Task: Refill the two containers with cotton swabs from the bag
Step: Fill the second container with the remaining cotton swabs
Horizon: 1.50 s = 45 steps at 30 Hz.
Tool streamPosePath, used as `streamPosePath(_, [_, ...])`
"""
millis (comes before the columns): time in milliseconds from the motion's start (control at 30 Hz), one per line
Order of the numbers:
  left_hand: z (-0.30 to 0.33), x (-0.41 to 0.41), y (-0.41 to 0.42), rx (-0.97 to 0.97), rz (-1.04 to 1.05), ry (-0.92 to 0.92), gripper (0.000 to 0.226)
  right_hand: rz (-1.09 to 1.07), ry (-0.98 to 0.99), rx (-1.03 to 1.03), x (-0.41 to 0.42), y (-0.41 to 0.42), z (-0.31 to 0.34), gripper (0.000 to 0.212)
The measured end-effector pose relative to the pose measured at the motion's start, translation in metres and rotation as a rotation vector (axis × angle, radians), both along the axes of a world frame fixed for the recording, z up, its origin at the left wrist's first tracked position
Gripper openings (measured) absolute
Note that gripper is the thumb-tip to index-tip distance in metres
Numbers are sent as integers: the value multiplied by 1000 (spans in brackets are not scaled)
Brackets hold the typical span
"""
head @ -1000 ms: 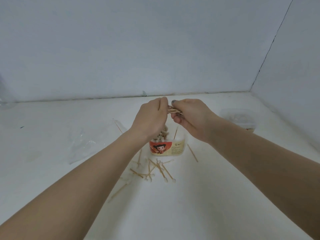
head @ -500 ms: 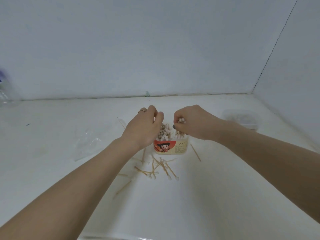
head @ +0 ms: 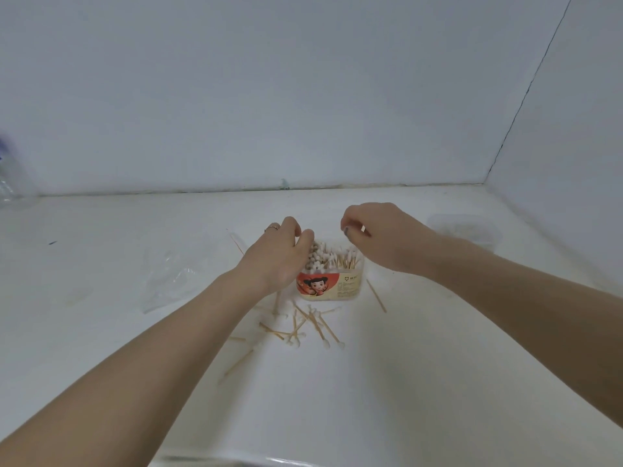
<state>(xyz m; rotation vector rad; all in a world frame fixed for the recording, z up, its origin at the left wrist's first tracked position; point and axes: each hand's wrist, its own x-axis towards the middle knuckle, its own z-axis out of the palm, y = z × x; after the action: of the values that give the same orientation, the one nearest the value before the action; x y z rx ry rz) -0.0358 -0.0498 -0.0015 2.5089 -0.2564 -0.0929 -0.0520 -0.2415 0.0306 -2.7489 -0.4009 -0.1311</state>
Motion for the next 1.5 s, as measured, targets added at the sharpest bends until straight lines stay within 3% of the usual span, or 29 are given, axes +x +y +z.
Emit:
streamPosePath(200, [2, -9, 15, 39, 7, -4, 31, -263, -36, 244, -13, -17, -18, 13])
streamPosePath(267, [1, -15, 27, 53, 32, 11, 31, -367, 103, 290, -18, -24, -32, 10])
streamPosePath(367, [-4, -22, 44, 198, 10, 113, 32, -384, 335, 138, -22, -26, -55, 22])
streamPosePath(400, [-5, -26, 48, 247, -12, 168, 37, -378, 358, 101, -25, -22, -61, 27])
streamPosePath(500, [-1, -45, 49, 334, -116, 362, 80, -324, 254, -34, -36, -7, -75, 37])
streamPosePath(600, [-7, -65, 49, 458, -237, 432, 99, -268, 167, -126, -51, 7, -89, 12])
streamPosePath(800, [-22, -78, 69, 611, -237, 302, 76, -266, 189, -141, -72, -1, -98, 10])
streamPosePath(933, [-21, -83, 75, 566, -229, 219, 51, -213, 210, -94, -87, 10, -98, 24])
streamPosePath(1133, [-24, -86, 87, 695, -104, 211, 67, -46, 226, 78, -107, 42, -89, 24])
streamPosePath(1267, [-25, -84, 88, 674, -130, 265, 49, -57, 184, 87, -113, 38, -73, 44])
streamPosePath(1500, [-29, -82, 77, 573, -204, 218, 14, -101, 306, -25, -122, 39, -82, 34])
